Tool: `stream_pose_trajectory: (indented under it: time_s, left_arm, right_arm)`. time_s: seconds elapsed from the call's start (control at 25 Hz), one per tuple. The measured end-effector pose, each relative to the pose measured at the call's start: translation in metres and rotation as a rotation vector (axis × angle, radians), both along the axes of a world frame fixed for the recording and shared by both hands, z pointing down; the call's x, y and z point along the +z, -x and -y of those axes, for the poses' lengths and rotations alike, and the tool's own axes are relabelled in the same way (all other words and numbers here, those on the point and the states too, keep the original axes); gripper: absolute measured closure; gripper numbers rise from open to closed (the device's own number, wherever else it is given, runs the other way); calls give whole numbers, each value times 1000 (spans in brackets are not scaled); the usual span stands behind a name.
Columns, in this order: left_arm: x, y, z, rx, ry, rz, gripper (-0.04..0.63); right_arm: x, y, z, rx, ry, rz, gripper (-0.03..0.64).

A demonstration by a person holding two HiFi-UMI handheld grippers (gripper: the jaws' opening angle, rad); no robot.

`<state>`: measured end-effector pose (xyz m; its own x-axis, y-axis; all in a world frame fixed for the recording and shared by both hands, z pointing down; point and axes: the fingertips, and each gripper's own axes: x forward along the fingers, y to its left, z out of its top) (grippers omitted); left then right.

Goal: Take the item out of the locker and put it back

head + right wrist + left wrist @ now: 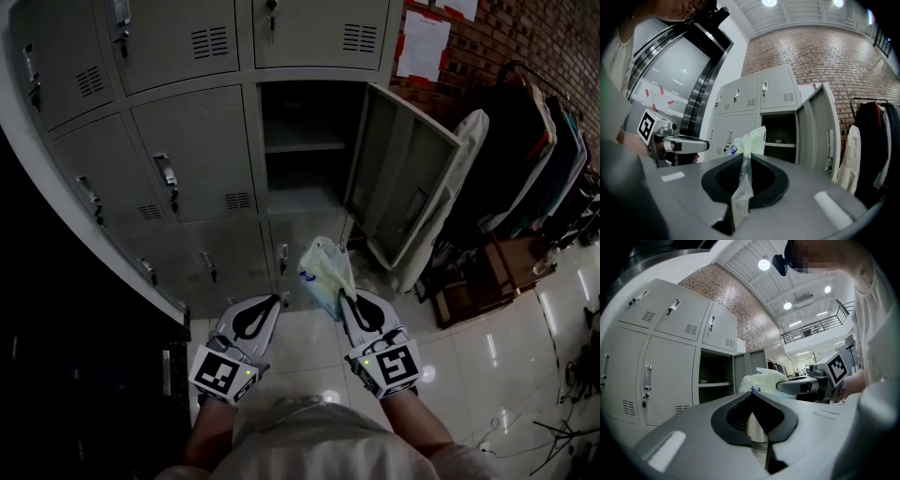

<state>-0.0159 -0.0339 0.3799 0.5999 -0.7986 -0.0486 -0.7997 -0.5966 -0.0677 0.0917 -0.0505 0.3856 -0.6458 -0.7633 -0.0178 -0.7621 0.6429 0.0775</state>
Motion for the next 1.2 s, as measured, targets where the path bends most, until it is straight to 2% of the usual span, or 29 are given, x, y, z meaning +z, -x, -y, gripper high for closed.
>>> stream_pose_trajectory:
  time_s: [0.28,0.48,0.64,0.84,1.2]
  left_arm:
    - [3,-2,7,-24,3,3,594]
    - [6,-5,20,-46,-6,16,594]
    - [15,2,34,-62,18,6,594]
    - [17,17,76,-50,20,0,594]
    - [-2,63,163,38,-29,1,594]
  right_arm:
    - [4,-6,8,-16,18,4,607]
    - [21,-19,22,-7,58,-29,607]
    - [31,-19,40,-12,83,-38,607]
    - [32,-4,78,2,84,-41,607]
    - [11,30,164,120,35,0,607]
